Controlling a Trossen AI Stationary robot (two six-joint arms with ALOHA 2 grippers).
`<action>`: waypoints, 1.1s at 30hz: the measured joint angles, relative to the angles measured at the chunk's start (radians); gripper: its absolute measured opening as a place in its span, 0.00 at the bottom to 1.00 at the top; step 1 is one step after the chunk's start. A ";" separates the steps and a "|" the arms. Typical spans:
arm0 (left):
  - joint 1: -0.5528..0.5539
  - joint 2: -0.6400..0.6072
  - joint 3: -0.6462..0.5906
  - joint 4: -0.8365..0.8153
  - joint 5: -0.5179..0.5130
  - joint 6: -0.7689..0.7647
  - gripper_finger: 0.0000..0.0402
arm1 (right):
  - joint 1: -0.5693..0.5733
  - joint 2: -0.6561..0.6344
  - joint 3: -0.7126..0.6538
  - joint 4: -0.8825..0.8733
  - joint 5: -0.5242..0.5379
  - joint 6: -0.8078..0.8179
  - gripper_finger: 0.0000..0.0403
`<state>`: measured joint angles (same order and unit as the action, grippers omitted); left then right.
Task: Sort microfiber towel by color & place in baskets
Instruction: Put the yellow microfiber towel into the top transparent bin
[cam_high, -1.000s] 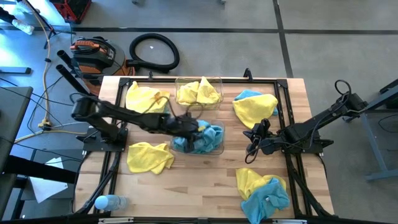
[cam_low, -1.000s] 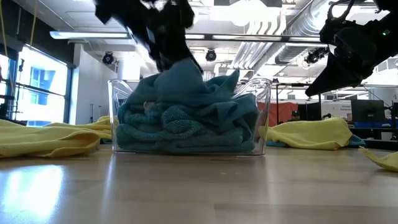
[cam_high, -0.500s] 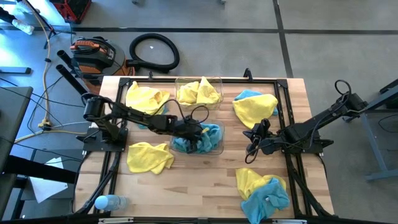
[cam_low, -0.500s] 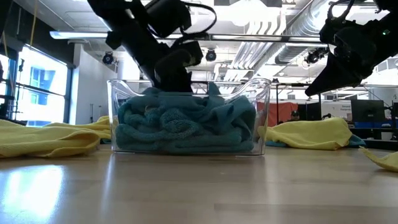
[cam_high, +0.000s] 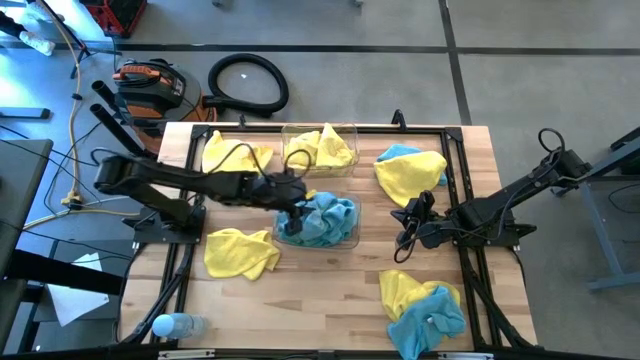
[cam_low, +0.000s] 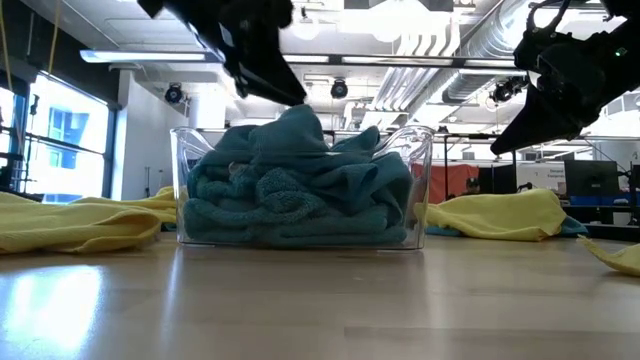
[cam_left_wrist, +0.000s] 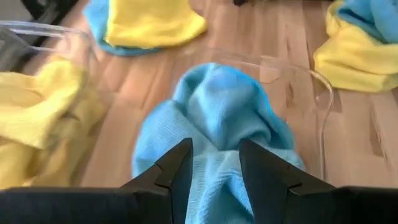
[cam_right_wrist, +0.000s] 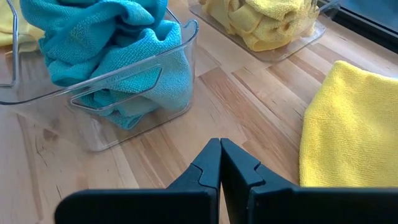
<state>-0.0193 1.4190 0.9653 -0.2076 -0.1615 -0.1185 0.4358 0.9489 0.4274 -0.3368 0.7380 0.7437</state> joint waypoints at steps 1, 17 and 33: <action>0.000 -0.020 0.000 -0.018 -0.002 0.000 0.30 | 0.000 0.000 0.000 -0.002 0.000 0.000 0.00; -0.039 -0.457 -0.352 -0.054 -0.035 -0.008 0.30 | 0.000 0.000 0.000 0.014 -0.011 0.019 0.00; -0.038 -0.974 -0.607 -0.025 -0.084 0.078 0.30 | -0.230 0.000 0.094 0.047 0.173 -0.148 0.17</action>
<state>-0.0570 0.4449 0.3580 -0.2328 -0.2458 -0.0402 0.2061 0.9489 0.5210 -0.2893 0.9112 0.5955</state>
